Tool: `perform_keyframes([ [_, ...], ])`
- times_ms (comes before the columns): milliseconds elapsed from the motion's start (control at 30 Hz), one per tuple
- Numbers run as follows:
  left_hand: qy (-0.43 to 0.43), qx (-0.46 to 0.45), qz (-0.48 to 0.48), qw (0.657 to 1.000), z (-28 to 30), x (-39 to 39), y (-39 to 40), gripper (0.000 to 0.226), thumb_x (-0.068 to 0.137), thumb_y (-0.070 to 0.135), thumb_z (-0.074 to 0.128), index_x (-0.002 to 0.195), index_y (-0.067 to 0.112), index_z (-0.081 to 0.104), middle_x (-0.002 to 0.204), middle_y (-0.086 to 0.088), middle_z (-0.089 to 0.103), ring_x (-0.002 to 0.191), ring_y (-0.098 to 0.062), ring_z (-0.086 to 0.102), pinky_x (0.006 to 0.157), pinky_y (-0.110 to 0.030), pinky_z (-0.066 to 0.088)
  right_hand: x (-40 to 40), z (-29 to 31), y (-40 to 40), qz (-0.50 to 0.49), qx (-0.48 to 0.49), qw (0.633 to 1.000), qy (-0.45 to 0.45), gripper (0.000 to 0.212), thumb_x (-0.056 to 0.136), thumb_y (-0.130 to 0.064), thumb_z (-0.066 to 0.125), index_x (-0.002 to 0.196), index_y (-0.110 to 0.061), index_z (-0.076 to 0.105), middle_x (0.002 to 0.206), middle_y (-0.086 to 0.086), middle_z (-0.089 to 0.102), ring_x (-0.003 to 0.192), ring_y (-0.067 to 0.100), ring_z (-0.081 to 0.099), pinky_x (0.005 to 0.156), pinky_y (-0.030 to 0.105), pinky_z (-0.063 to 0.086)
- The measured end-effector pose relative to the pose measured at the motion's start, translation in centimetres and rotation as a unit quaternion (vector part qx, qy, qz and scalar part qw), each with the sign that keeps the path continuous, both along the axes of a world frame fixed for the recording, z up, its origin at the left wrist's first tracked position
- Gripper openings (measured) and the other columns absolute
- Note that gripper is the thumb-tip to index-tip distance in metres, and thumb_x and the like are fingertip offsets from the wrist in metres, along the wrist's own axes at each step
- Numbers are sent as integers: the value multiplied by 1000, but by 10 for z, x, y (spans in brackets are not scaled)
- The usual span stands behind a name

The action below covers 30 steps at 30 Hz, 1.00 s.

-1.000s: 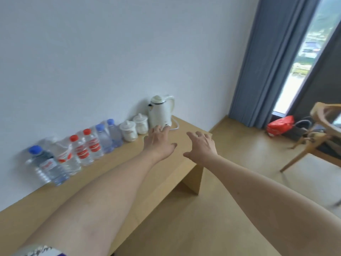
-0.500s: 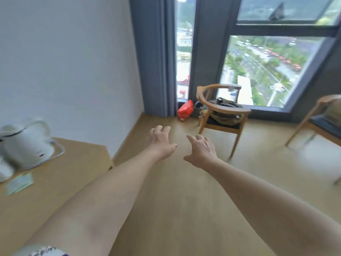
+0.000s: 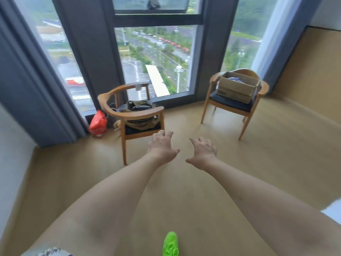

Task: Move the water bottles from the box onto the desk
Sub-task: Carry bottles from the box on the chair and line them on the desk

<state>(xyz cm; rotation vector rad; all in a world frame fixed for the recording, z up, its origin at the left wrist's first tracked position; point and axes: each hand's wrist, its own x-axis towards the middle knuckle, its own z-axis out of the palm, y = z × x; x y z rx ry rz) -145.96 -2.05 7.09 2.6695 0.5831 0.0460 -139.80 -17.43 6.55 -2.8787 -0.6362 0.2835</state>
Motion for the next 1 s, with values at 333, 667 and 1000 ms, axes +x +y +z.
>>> perform_keyframes([
  [333, 5, -5, -121, 993, -3, 207, 15, 82, 85, 56, 71, 155, 34, 35, 162, -4, 34, 148, -31, 31, 115, -52, 35, 154, 13, -2, -121, -13, 993, 12, 89, 85, -51, 76, 158, -32, 28, 158, 6, 37, 143, 29, 35, 113, 43, 36],
  [667, 1, 8, -179, 984, -28, 393, 12, 81, 84, 52, 72, 154, 33, 36, 160, -5, 35, 147, -30, 31, 114, -52, 37, 321, -6, -4, -184, 18, 983, 5, 87, 85, -49, 77, 157, -31, 32, 153, 6, 42, 139, 30, 38, 111, 44, 38],
  [1000, -39, 31, -159, 986, -16, 637, 24, 78, 79, 55, 75, 148, 34, 43, 154, -3, 42, 142, -30, 35, 106, -51, 43, 562, -10, 4, -196, 61, 979, 6, 87, 81, -50, 80, 154, -34, 36, 149, 4, 46, 137, 29, 41, 106, 44, 43],
])
